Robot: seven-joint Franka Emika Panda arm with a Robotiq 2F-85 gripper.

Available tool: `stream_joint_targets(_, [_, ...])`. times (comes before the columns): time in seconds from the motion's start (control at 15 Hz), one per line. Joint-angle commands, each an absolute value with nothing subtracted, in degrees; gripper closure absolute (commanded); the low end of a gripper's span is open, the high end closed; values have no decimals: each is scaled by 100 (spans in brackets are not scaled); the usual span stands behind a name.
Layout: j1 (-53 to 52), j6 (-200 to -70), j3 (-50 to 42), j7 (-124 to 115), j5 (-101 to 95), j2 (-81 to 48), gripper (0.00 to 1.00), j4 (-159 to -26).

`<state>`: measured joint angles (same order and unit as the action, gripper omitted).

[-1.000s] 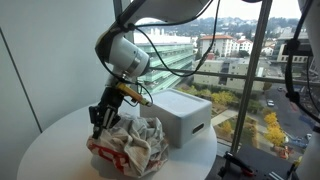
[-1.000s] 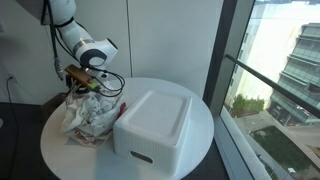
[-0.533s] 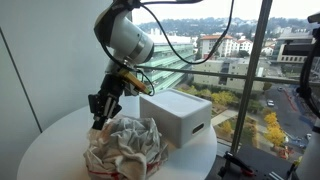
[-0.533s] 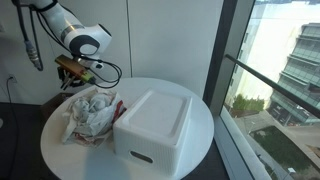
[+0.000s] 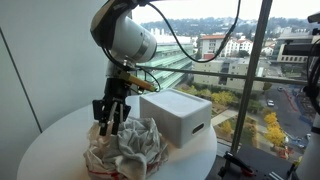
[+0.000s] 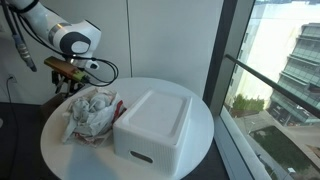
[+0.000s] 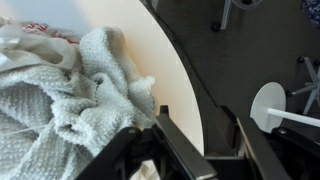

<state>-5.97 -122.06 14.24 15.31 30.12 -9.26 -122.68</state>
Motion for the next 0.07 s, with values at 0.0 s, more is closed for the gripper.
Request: stream_joint_targets(0.0, [-933,-12651,1380,628,2487,5,16,-12978])
